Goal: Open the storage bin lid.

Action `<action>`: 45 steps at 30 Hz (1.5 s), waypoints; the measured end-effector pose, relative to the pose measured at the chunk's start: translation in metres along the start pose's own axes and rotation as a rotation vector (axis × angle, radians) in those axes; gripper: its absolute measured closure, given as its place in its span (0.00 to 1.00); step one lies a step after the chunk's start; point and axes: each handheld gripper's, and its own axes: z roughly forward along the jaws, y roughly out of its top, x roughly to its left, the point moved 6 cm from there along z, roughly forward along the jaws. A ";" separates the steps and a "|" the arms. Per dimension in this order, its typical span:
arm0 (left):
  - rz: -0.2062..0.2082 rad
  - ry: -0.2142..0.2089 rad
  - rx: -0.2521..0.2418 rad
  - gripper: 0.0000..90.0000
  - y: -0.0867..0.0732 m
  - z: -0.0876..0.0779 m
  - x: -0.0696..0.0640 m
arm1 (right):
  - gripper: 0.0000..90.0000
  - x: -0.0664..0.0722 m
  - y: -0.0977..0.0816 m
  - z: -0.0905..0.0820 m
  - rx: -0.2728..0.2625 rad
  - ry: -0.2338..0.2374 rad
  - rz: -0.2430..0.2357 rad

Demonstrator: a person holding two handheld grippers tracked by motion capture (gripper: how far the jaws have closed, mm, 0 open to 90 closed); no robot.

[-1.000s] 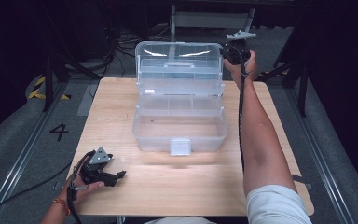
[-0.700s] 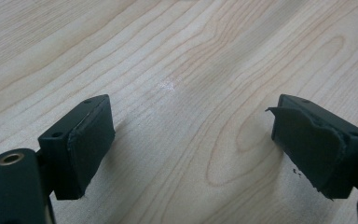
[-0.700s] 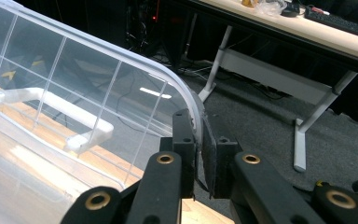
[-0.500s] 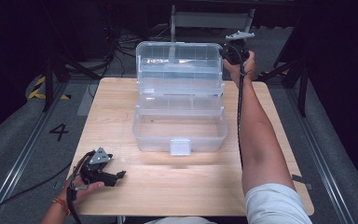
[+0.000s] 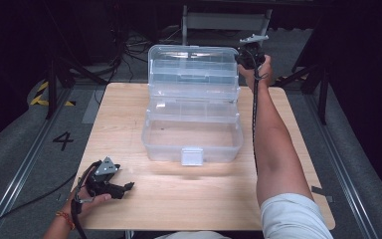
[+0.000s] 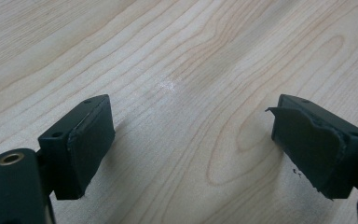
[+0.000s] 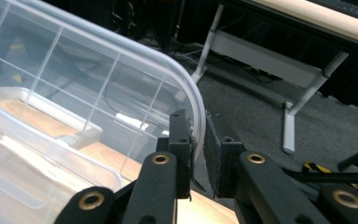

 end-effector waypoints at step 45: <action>0.001 0.003 -0.004 0.15 0.000 0.000 0.000 | 0.76 0.019 -0.004 -0.045 -0.075 0.093 -0.020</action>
